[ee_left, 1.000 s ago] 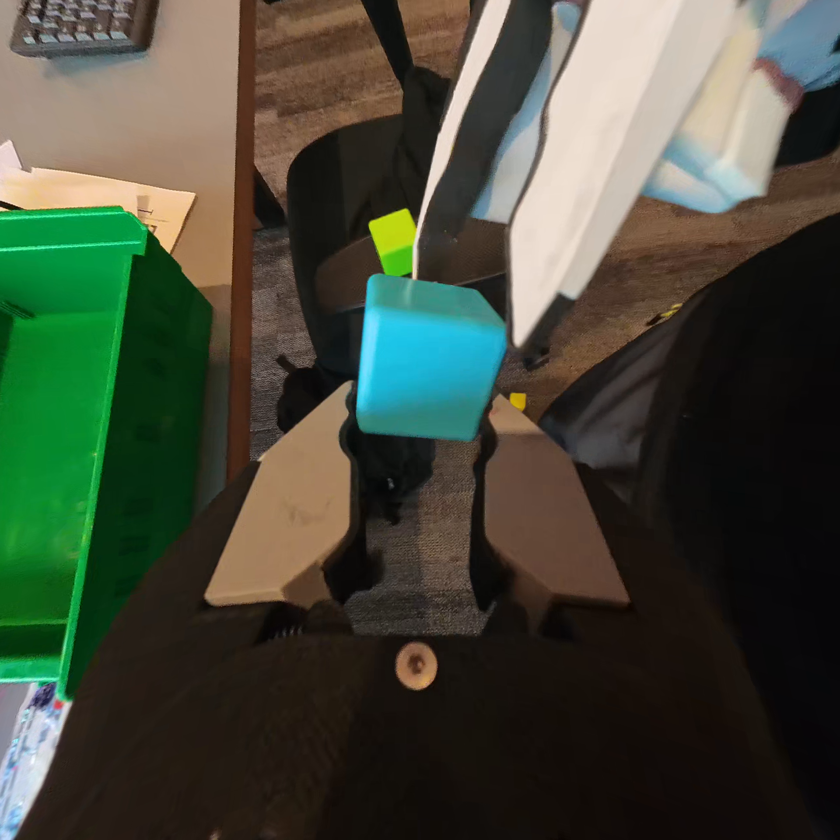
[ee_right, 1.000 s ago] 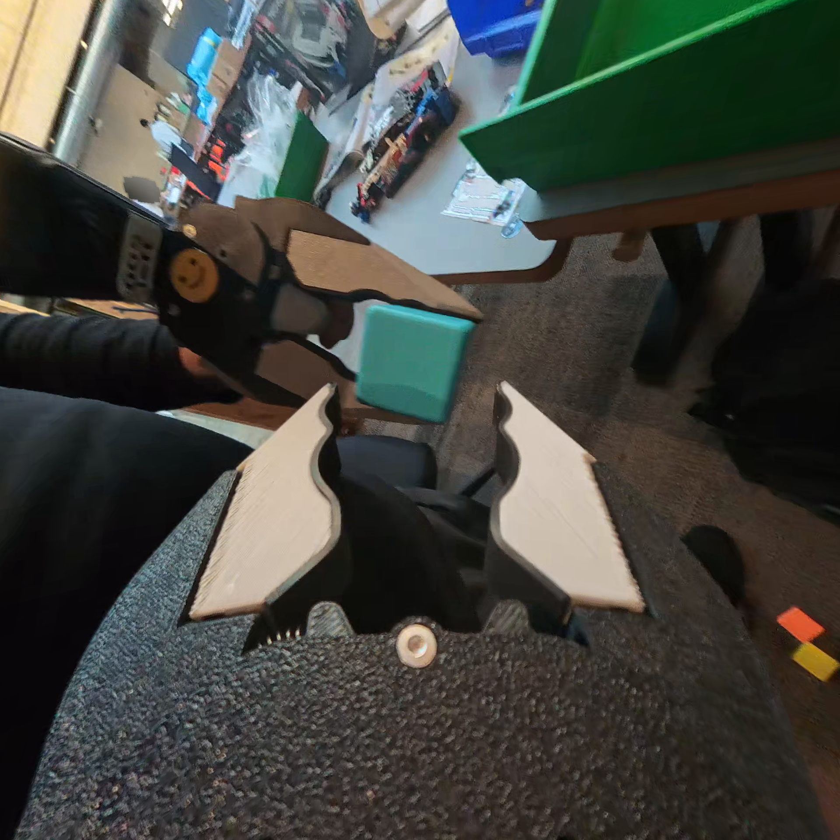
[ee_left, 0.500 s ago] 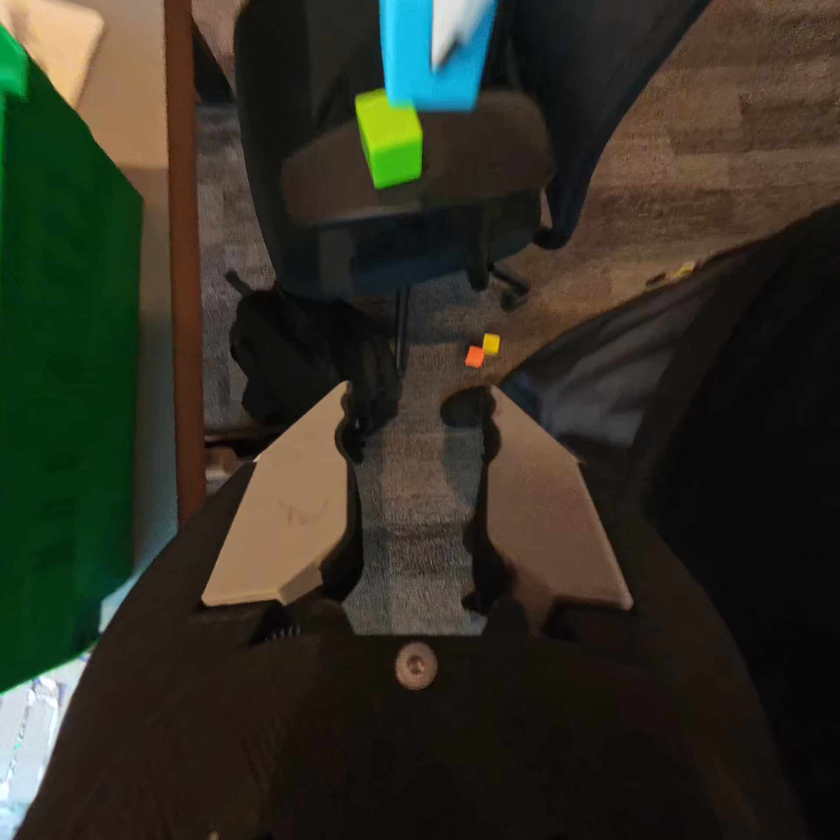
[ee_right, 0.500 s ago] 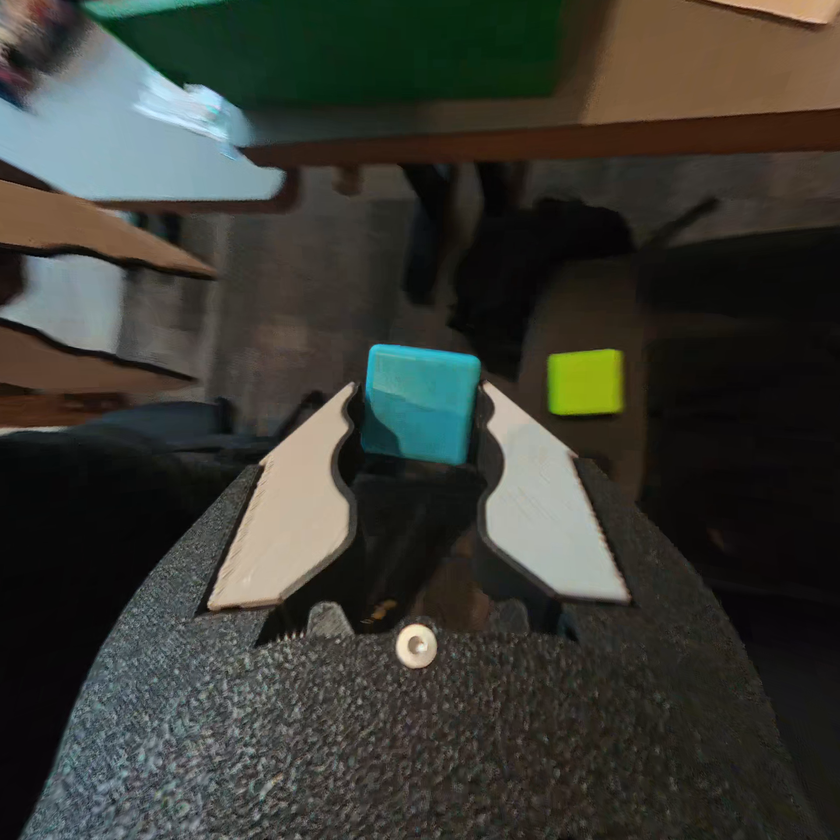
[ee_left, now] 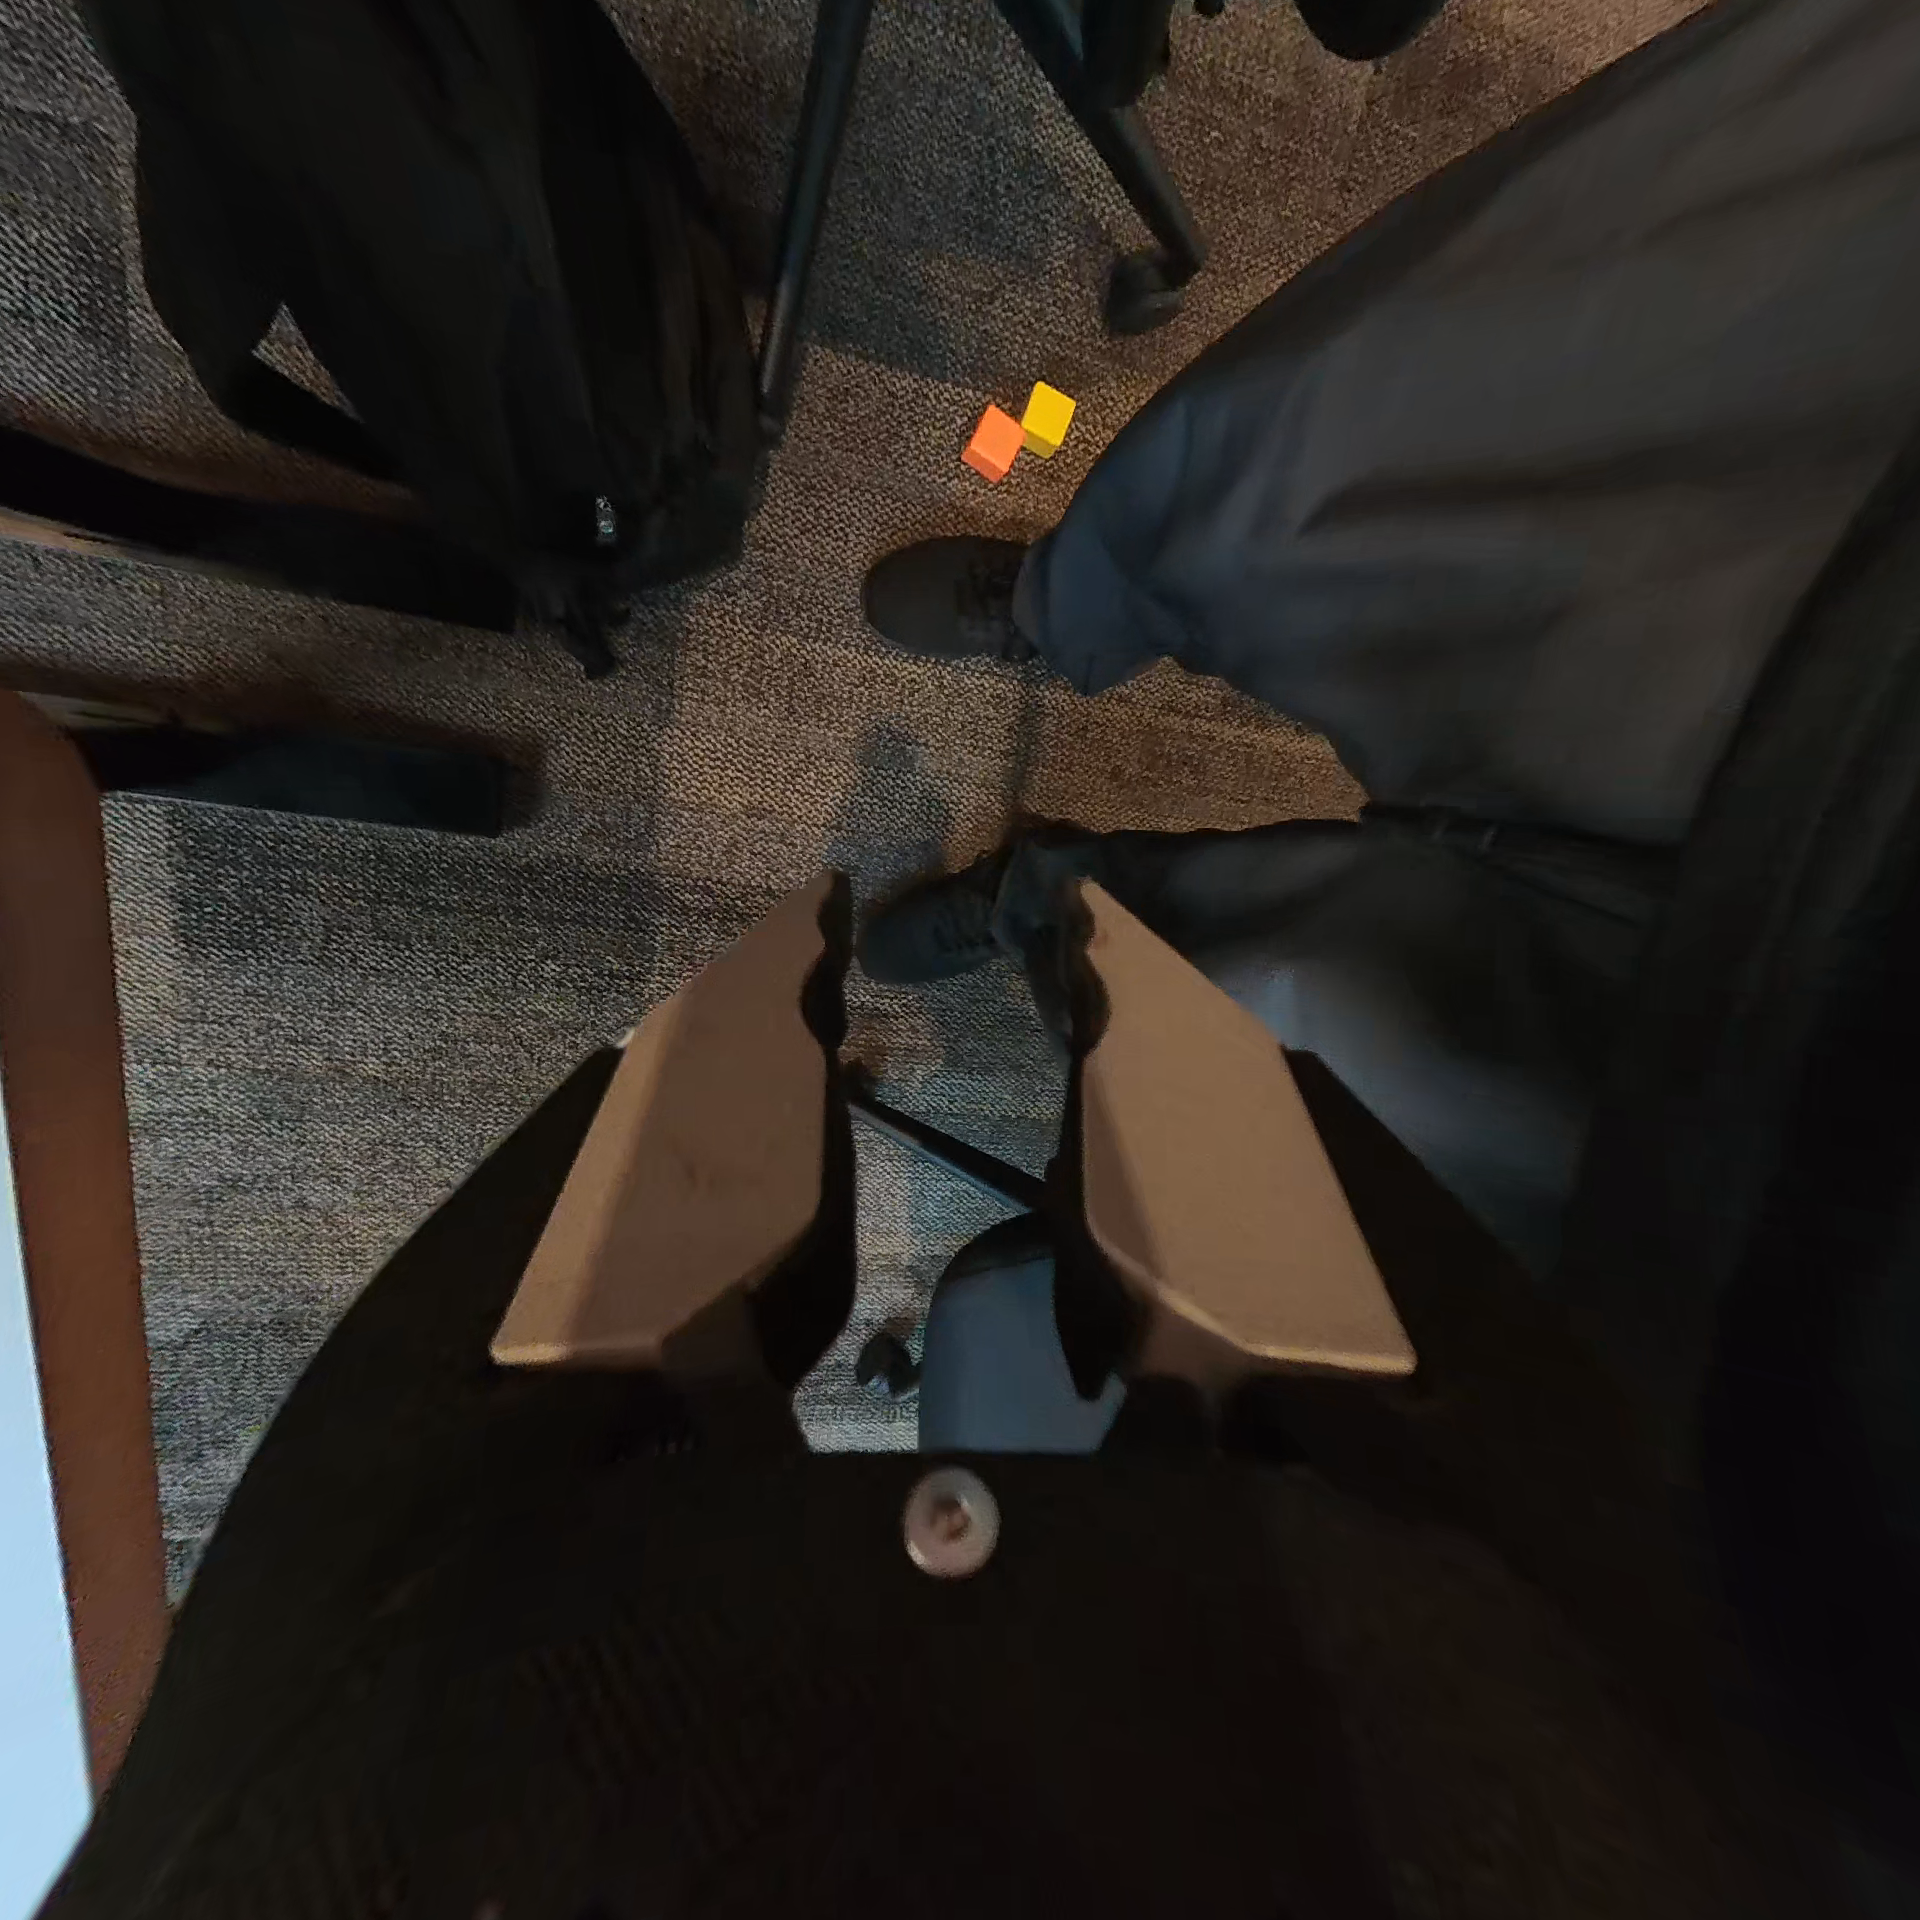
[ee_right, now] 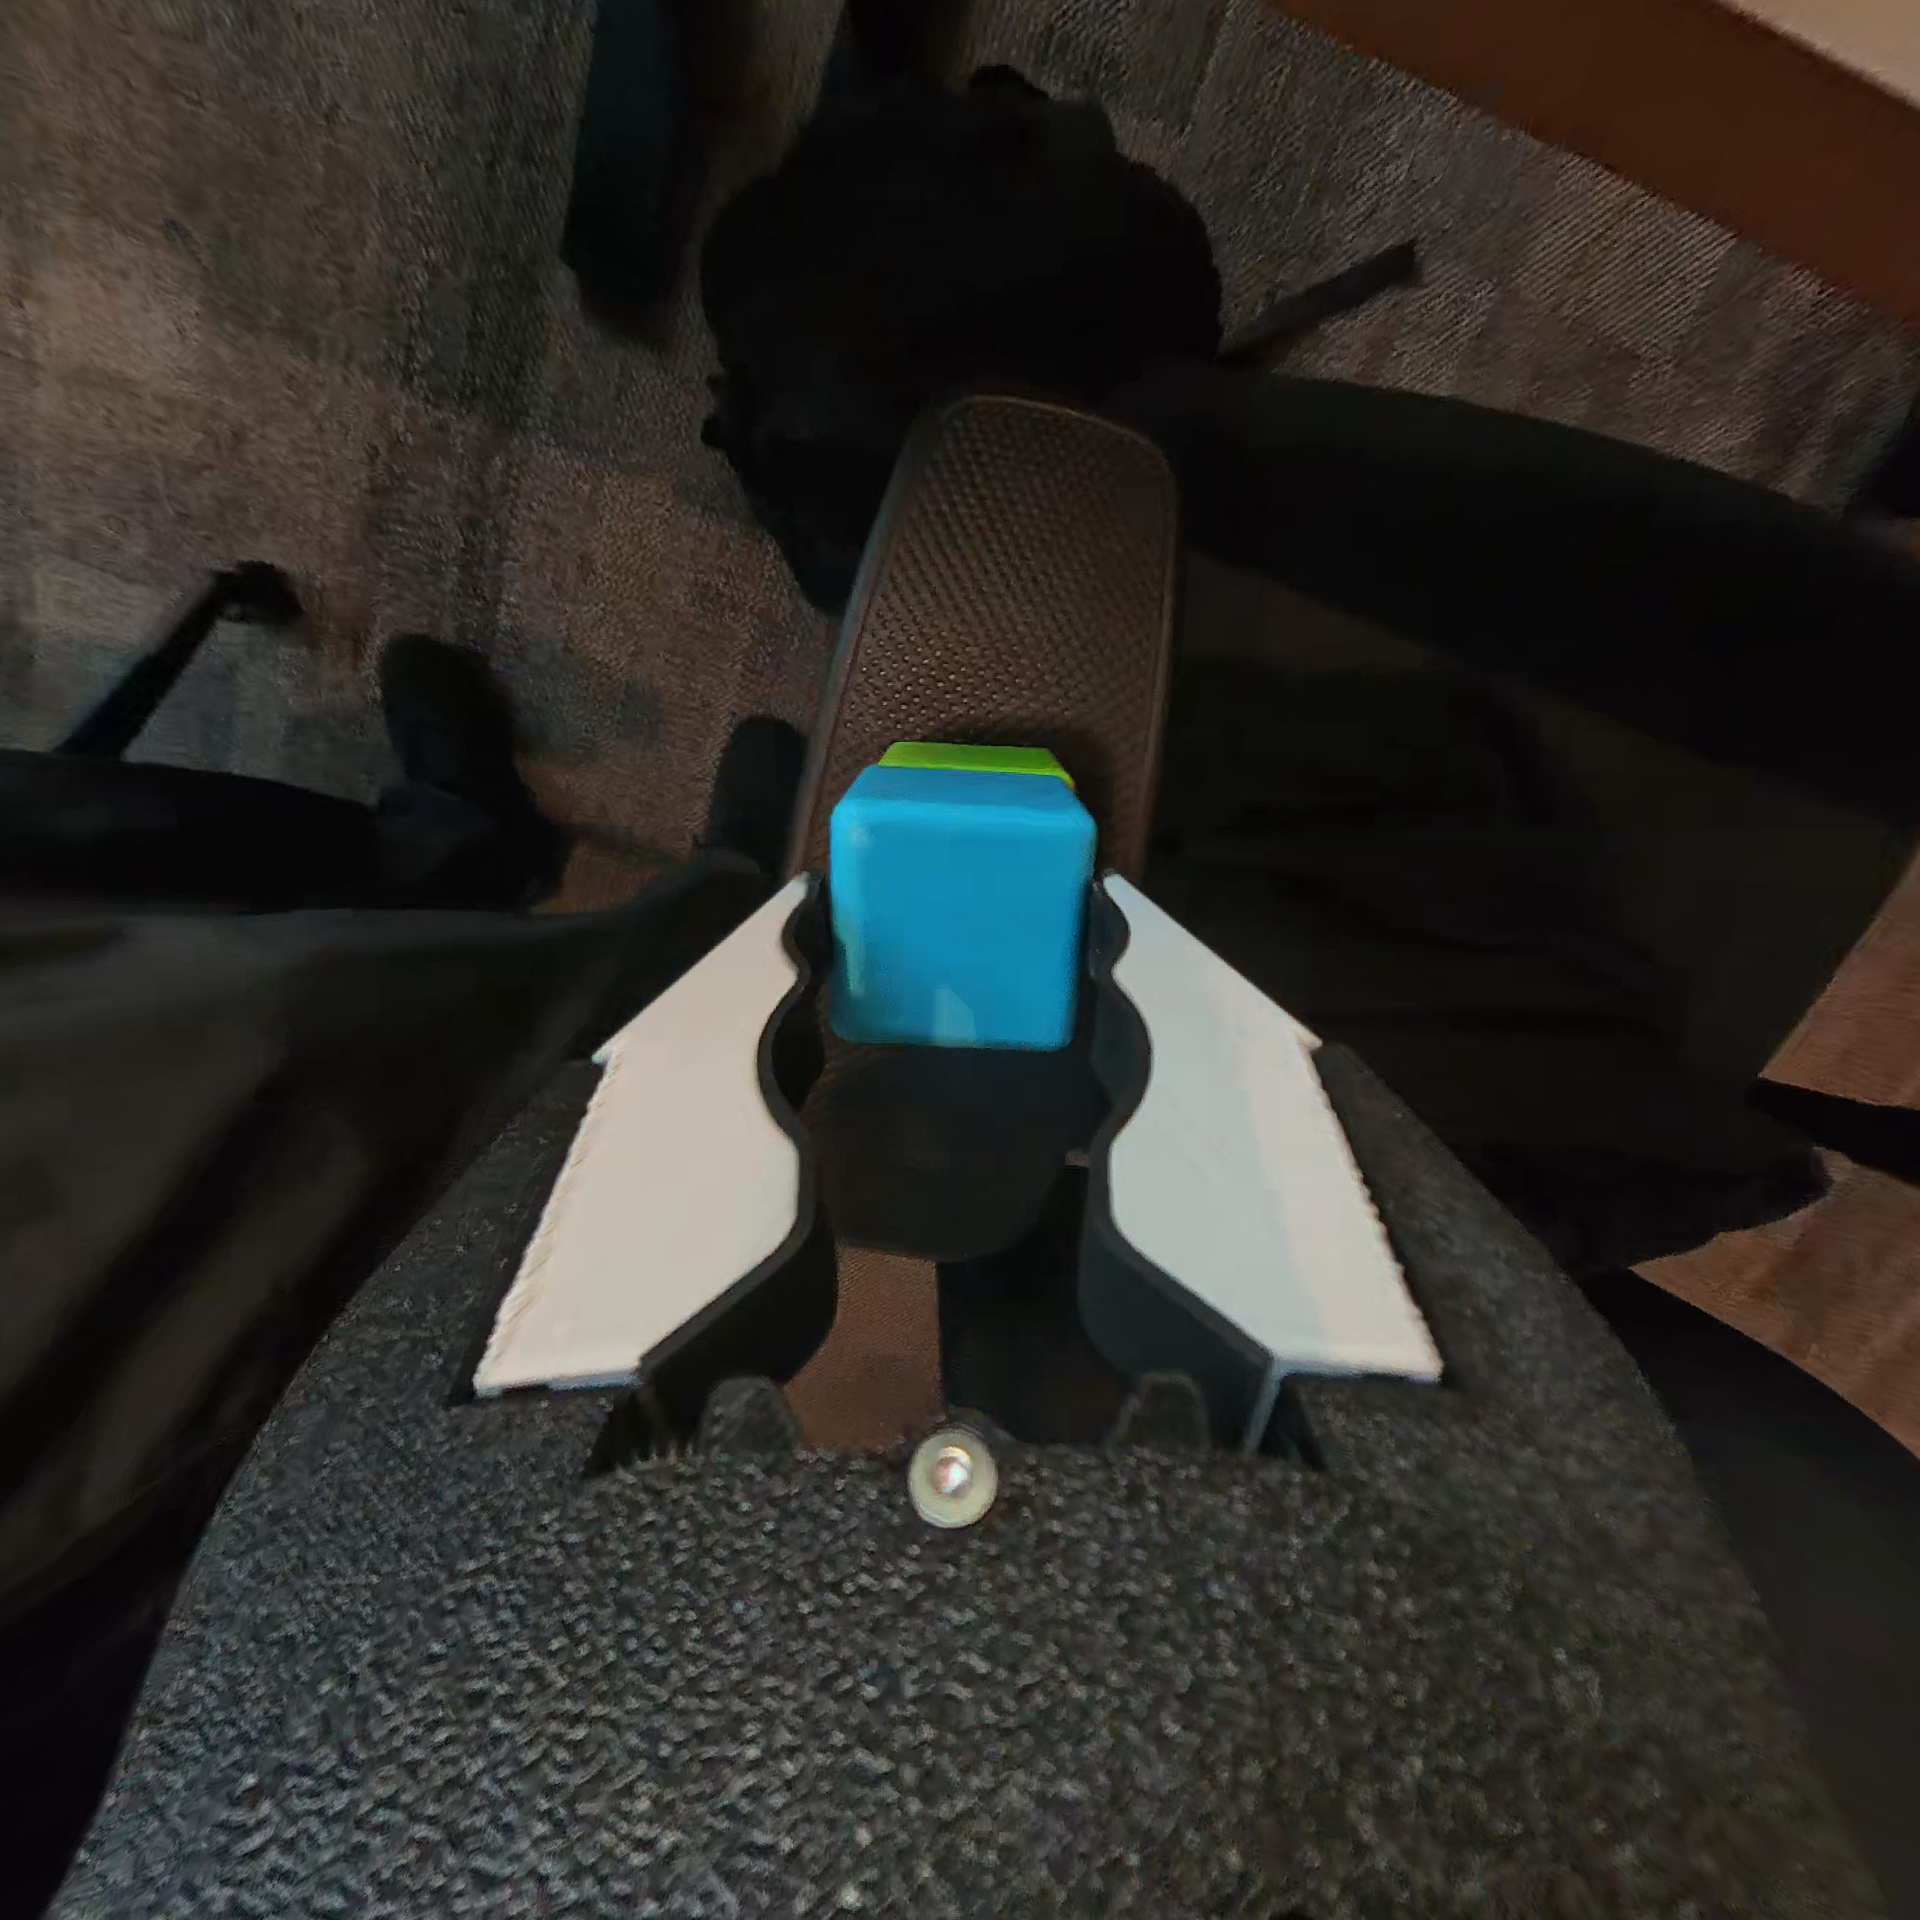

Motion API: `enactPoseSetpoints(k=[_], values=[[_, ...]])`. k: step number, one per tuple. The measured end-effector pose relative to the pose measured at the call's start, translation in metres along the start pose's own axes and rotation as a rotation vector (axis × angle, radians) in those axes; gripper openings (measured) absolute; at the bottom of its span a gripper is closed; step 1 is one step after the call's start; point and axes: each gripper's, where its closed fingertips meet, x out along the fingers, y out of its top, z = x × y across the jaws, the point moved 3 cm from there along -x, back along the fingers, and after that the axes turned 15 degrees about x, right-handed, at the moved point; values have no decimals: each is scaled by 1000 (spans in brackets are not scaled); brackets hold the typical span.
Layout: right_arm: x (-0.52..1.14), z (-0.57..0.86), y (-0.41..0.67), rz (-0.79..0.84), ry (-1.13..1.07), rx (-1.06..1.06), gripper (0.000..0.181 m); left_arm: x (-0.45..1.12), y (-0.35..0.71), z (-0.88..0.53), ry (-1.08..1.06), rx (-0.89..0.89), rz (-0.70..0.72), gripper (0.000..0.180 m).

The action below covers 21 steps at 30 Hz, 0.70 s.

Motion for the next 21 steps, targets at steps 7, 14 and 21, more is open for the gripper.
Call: enactPoseSetpoints(k=[7,14,21], values=[[-4,2,4,31,-22,-16,58,3,4,0,-14,-1,15,37],[-127,-16,23,548,-113,29,57,13,7,10,-32,38,88,40],[-165,-118,-9,633,155,28,66,42,20,46,-68,17,245,24]])
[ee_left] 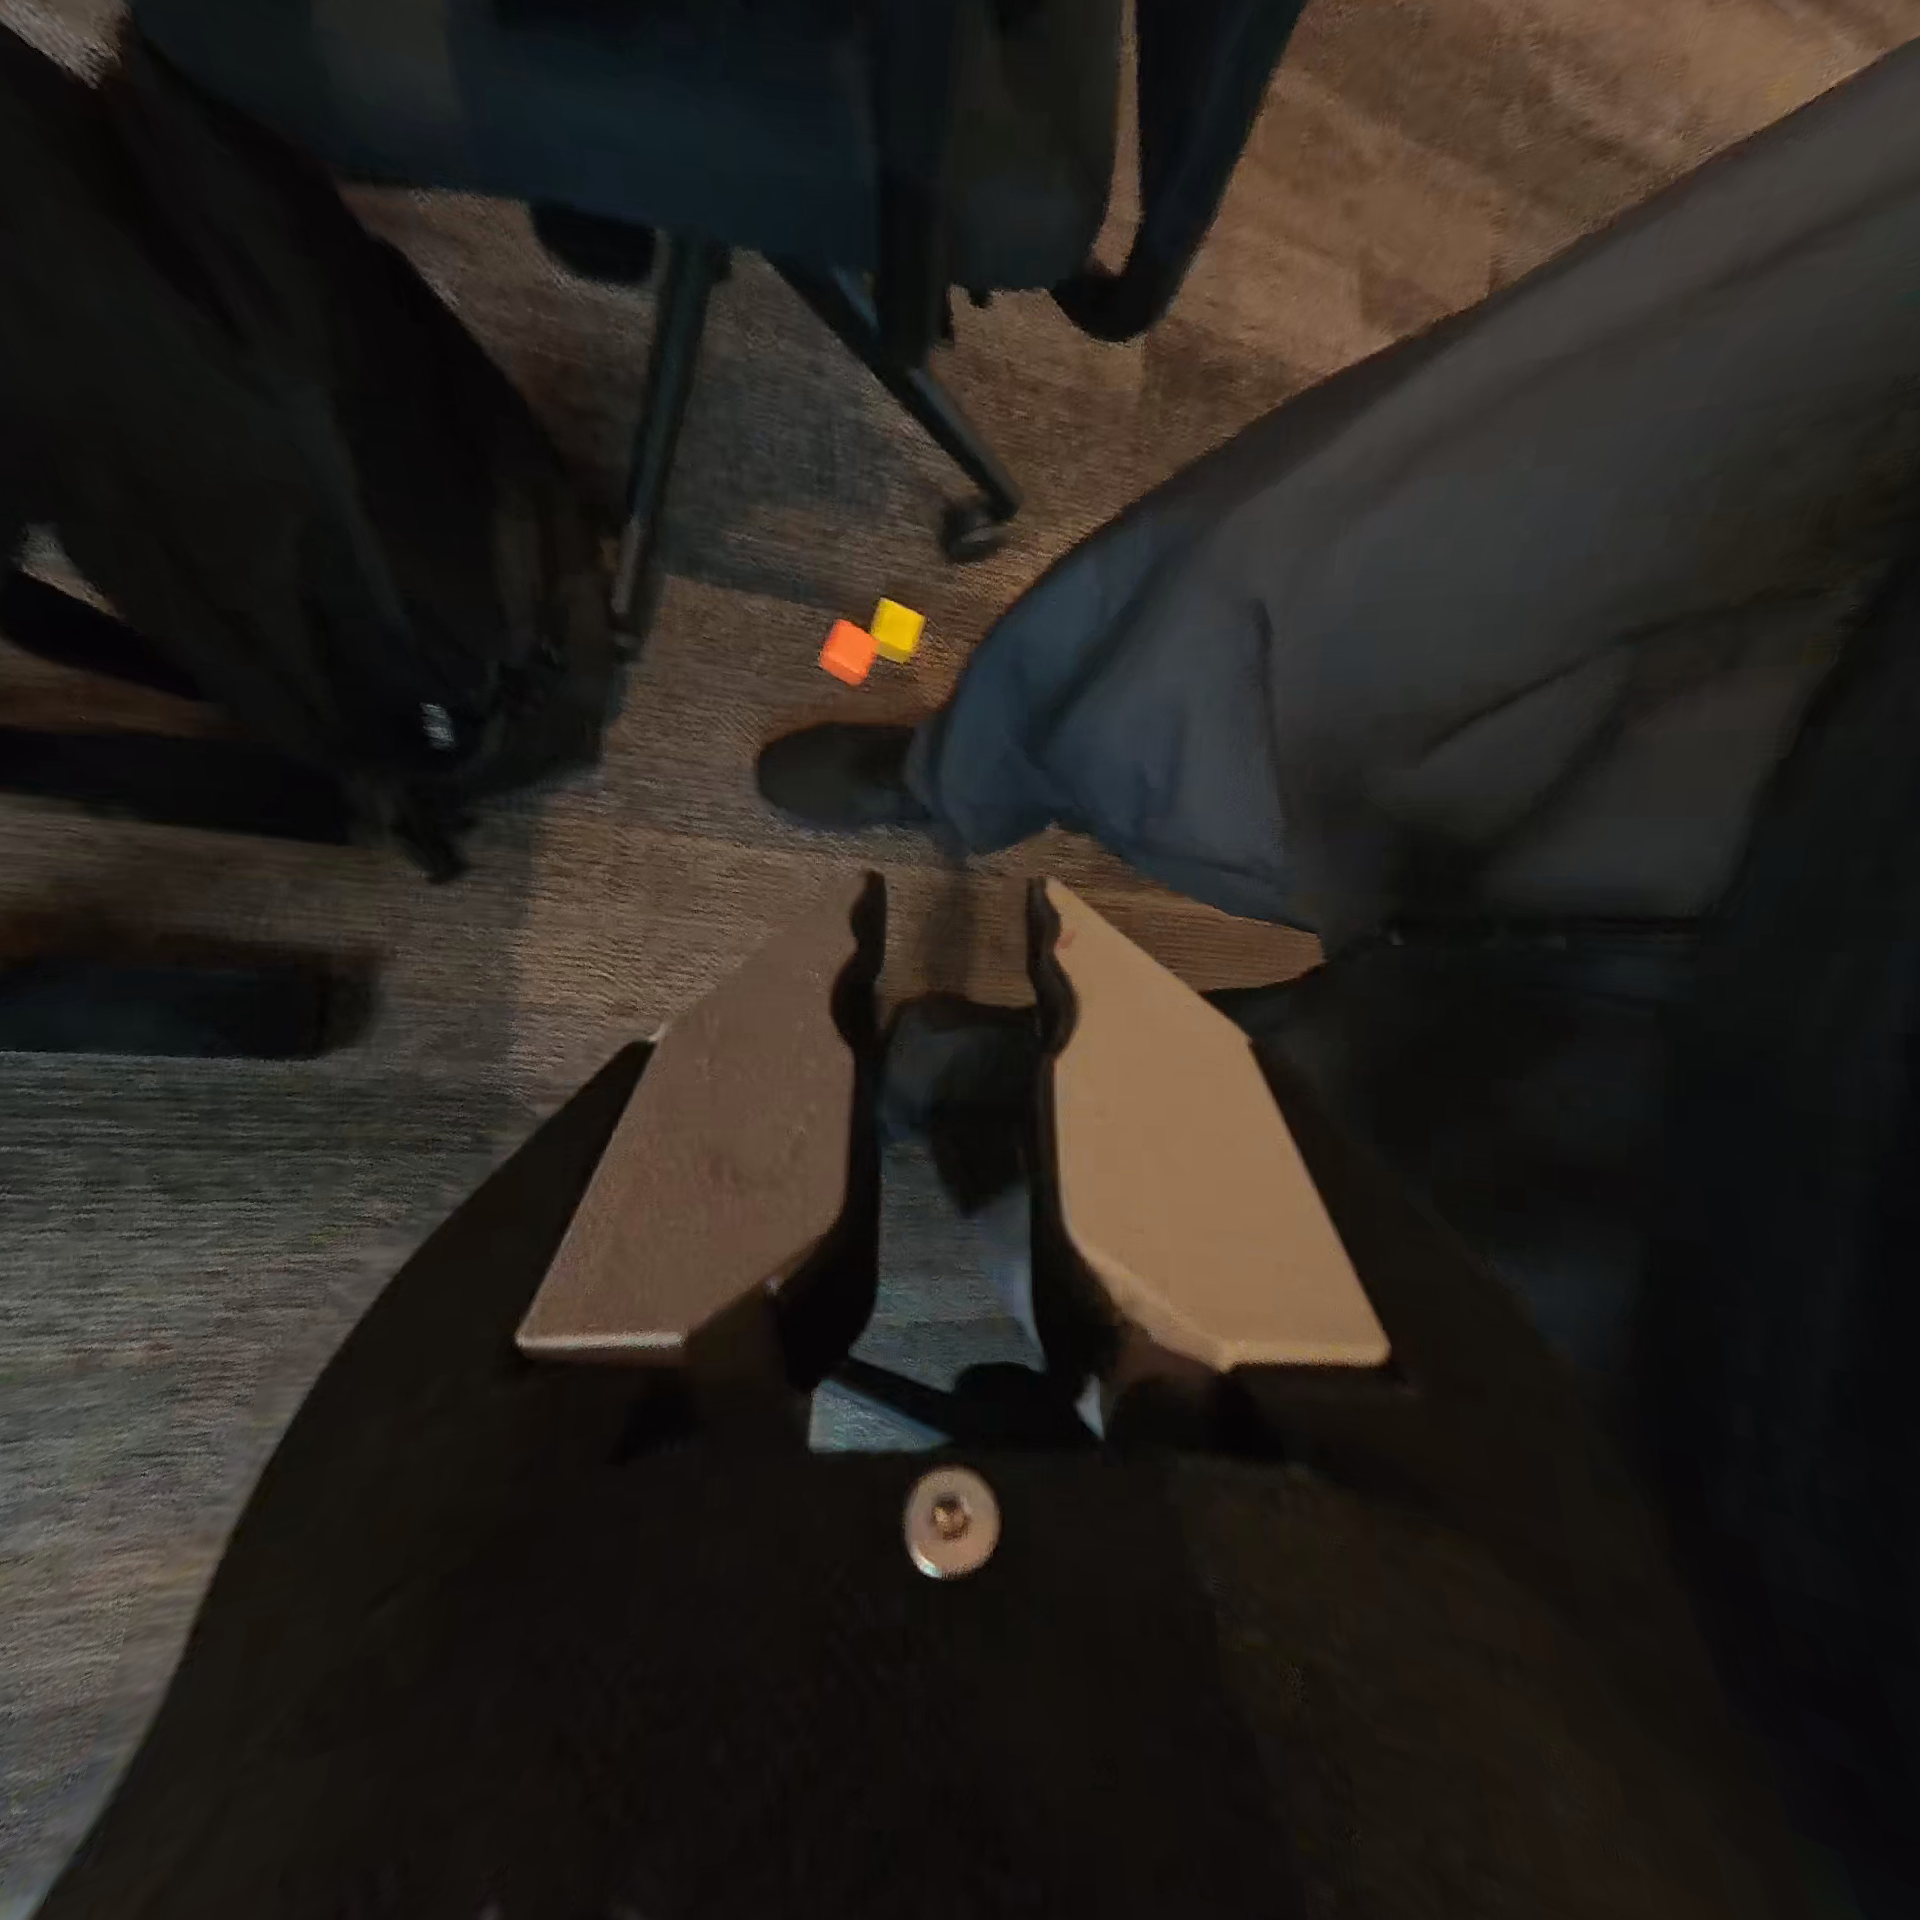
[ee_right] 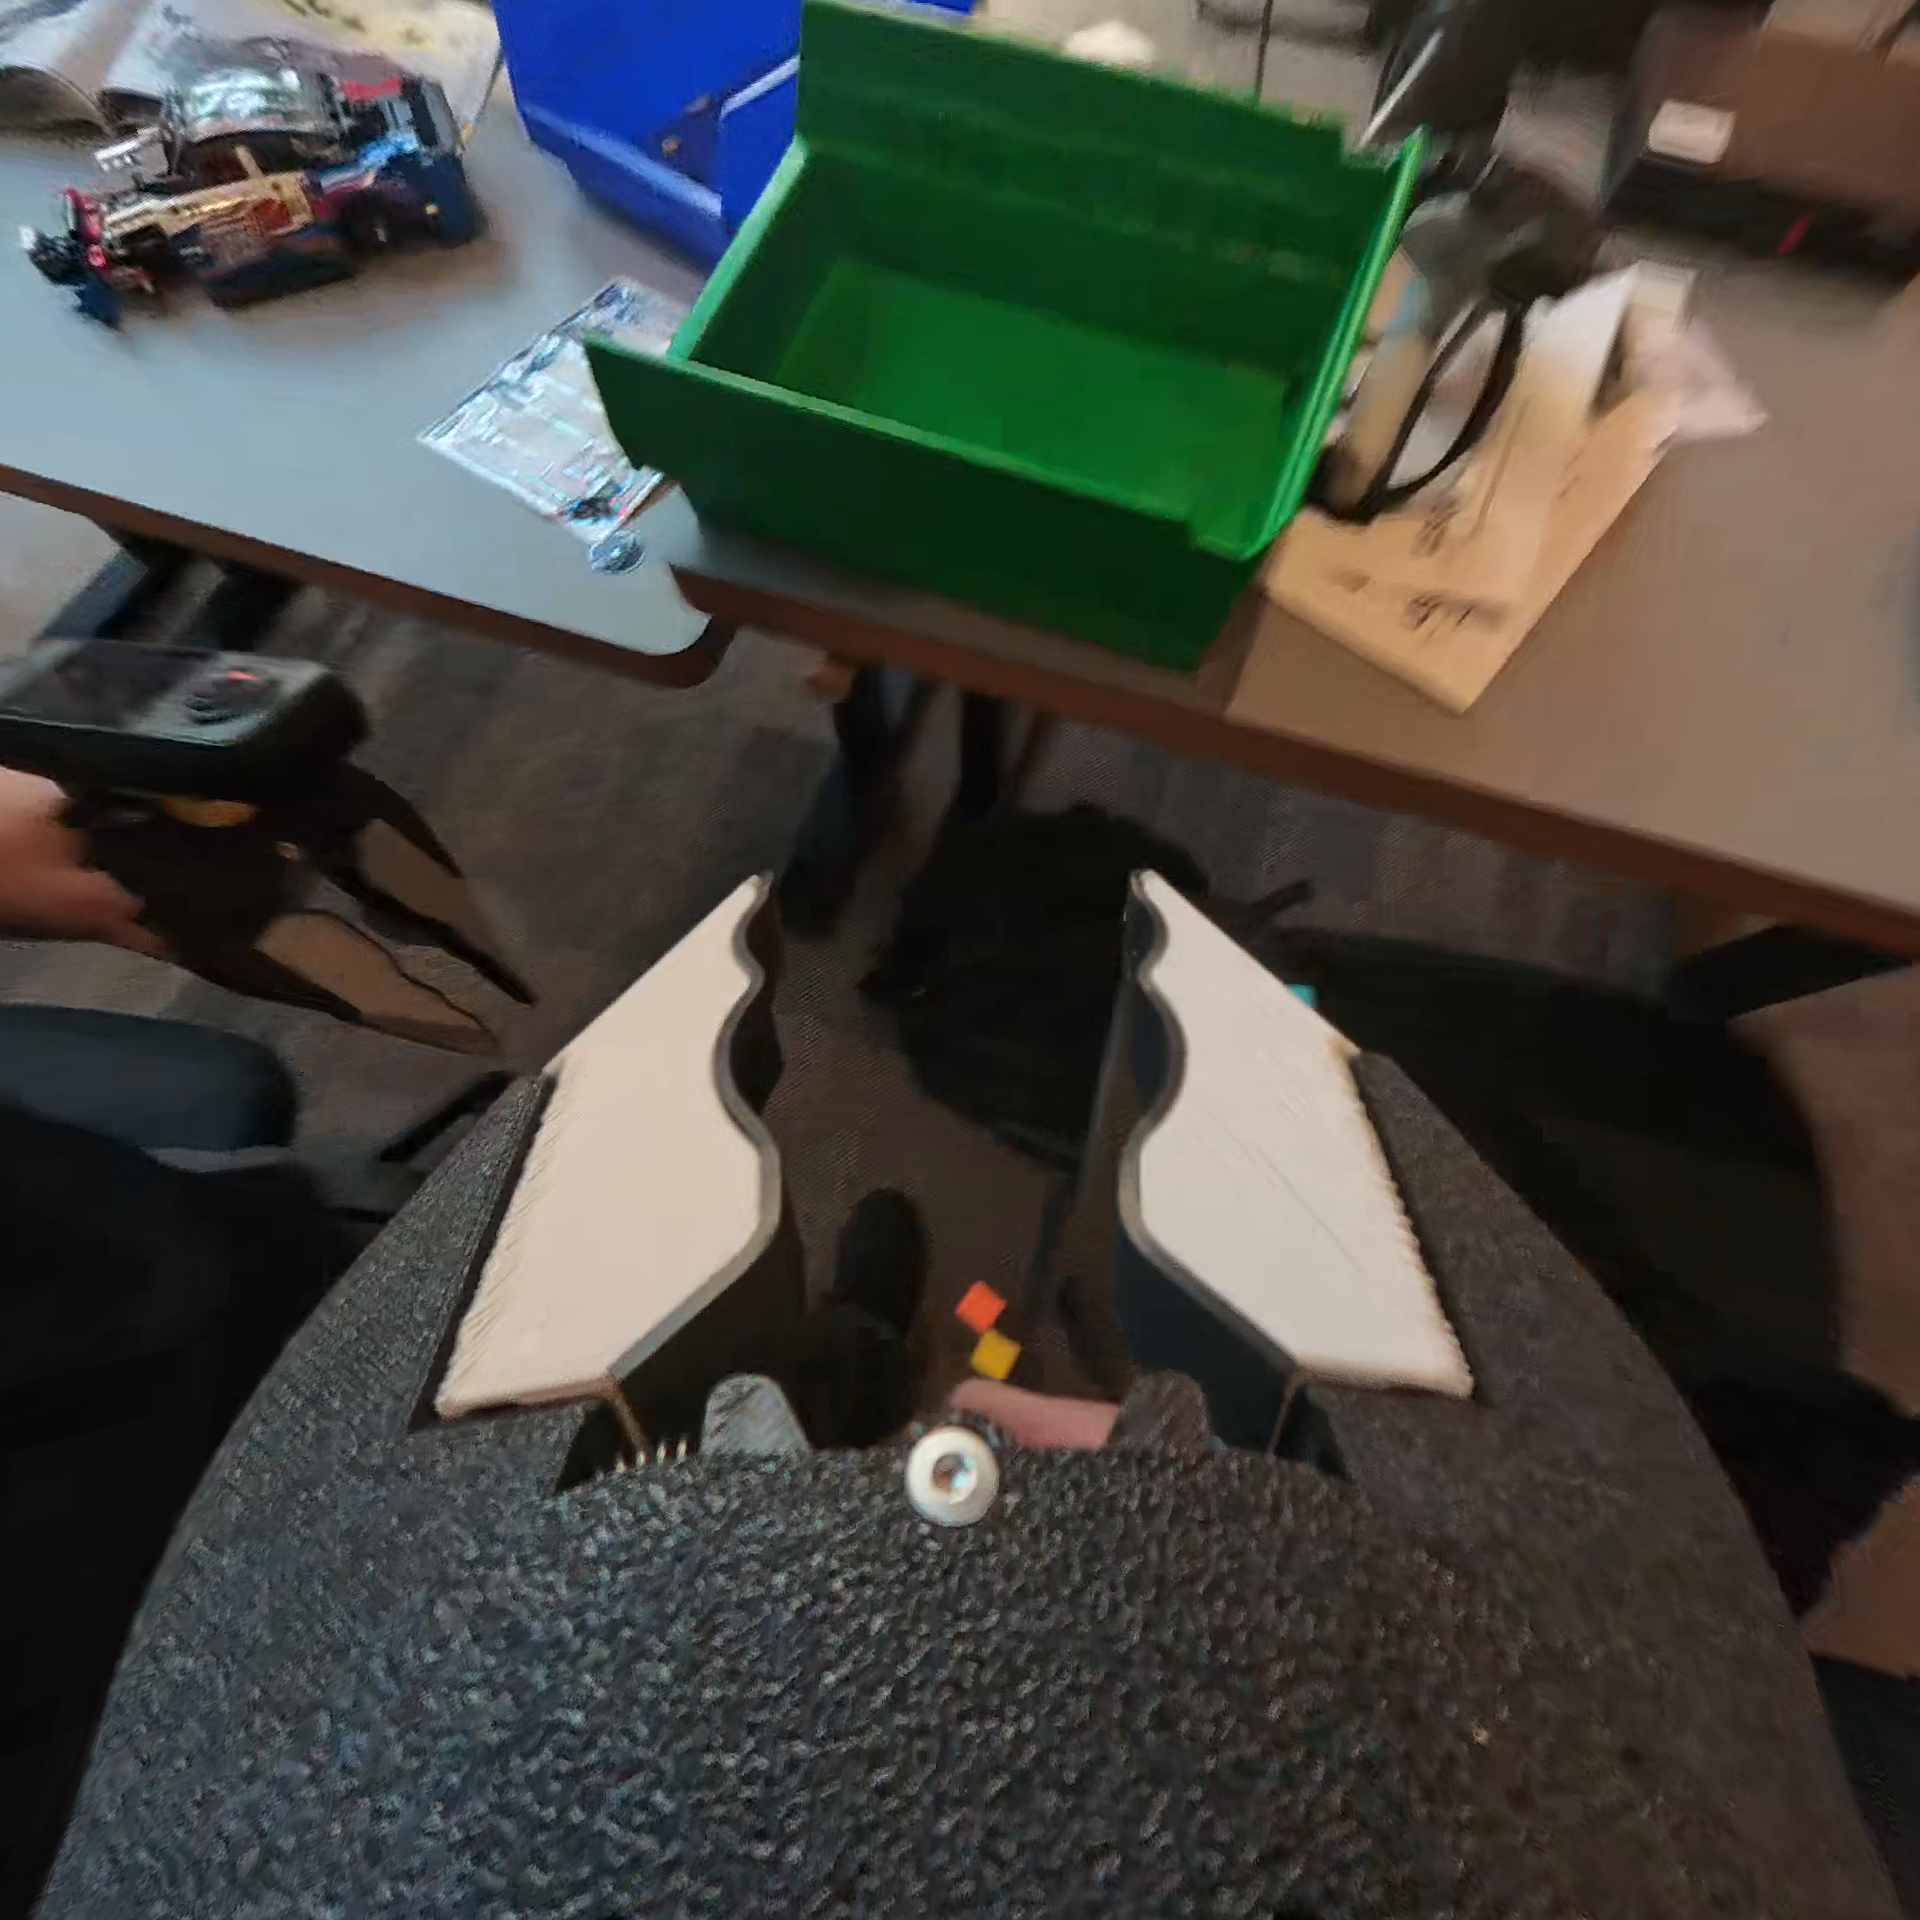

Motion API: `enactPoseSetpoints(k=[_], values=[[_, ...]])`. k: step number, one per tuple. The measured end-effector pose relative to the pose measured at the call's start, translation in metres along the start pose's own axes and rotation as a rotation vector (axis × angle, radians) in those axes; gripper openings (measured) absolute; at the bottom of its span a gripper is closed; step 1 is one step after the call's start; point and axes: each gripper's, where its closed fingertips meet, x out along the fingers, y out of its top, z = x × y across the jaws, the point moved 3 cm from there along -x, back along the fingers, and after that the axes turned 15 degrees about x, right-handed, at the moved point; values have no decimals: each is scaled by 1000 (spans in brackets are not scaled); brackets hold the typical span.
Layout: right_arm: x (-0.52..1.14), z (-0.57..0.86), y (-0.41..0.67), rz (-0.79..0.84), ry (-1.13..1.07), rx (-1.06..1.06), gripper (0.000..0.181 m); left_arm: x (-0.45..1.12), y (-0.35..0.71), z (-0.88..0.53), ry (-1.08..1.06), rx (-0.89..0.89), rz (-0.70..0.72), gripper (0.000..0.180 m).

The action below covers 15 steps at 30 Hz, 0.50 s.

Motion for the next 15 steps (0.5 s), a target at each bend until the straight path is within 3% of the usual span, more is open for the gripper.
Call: enactPoseSetpoints(k=[2,3,6,8,11,15], values=[[12,-22,-30,-85,50,25,55,17,-8,11,-21,-97,-49,24],[20,-28,-52,-149,67,-11,30,28,-13,18,-35,-168,-83,25],[49,-18,-111,-236,-42,-71,46,57,-26,55,-176,-455,-195,25],[68,-13,-158,-368,-18,-73,45,74,-17,74,-214,-568,-116,25],[96,-1,-221,-531,60,-73,64,104,-5,101,-254,-719,-19,29],[129,28,-306,-719,128,-117,64,153,1,135,-274,-896,94,37]])
